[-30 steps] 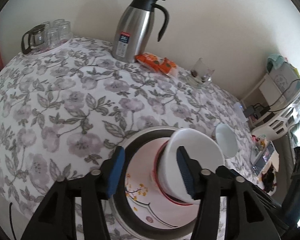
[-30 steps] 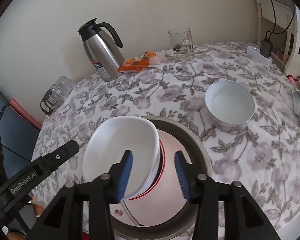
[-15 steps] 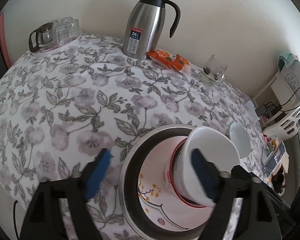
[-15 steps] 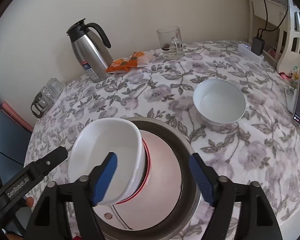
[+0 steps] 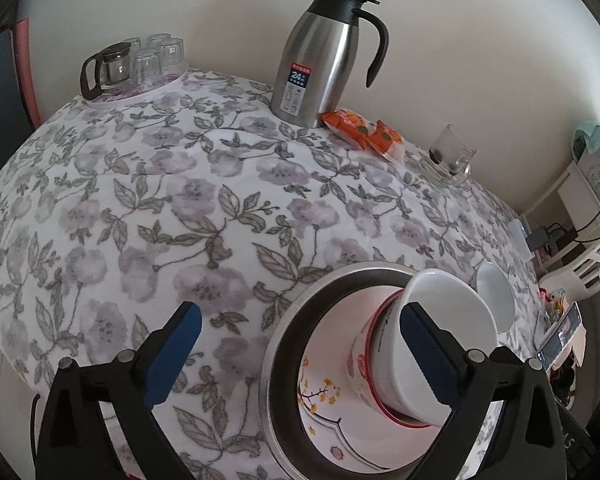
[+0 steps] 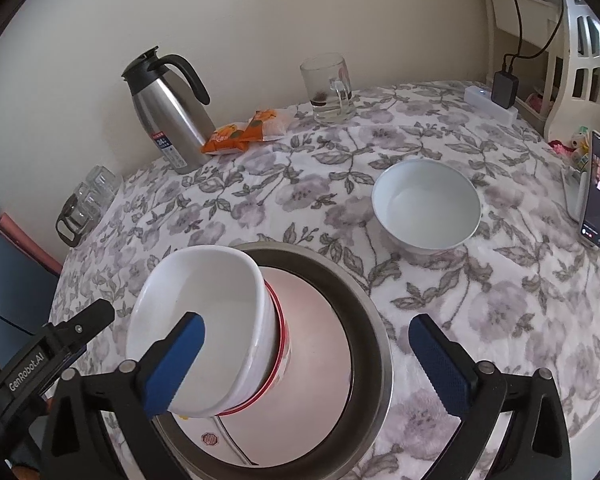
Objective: Organize plates and bowls
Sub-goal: 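Move both grippers to the rim of the round white bowl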
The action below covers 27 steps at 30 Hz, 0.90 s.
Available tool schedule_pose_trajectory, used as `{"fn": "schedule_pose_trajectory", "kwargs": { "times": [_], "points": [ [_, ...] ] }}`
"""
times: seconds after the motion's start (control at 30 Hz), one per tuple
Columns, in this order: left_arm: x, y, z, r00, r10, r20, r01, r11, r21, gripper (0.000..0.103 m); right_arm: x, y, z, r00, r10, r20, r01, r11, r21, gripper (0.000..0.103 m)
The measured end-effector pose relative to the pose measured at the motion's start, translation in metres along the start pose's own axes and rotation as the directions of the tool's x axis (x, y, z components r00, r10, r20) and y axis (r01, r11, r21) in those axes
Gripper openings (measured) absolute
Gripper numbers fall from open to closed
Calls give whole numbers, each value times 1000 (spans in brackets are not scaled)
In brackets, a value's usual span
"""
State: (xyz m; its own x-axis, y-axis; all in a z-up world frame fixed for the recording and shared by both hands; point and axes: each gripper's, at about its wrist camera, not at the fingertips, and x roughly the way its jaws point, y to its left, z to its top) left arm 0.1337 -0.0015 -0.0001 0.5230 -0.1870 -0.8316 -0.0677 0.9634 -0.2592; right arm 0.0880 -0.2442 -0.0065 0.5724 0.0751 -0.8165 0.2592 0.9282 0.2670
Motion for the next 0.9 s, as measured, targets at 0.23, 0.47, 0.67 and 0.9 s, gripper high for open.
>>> {"fn": "schedule_pose_trajectory", "kwargs": {
  "times": [0.23, 0.47, 0.67, 0.9],
  "points": [
    [-1, -1, 0, 1000, 0, 8, 0, 1000, 9, 100, 0, -1, 0, 1000, 3, 3, -3, 1000, 1, 103],
    [-7, -3, 2, 999, -6, 37, 6, 1000, 4, 100, -6, -4, 3, 999, 9, 36, -10, 1000, 10, 103],
    [-11, -6, 2, 998, -6, 65, 6, 1000, 11, 100, -13, -14, 8, 998, 4, 69, -7, 999, 35, 103],
    [-23, -17, 6, 991, -38, 132, 35, 999, 25, 100, -19, -42, 18, 994, -50, 99, 40, 994, 98, 103]
  ]
}}
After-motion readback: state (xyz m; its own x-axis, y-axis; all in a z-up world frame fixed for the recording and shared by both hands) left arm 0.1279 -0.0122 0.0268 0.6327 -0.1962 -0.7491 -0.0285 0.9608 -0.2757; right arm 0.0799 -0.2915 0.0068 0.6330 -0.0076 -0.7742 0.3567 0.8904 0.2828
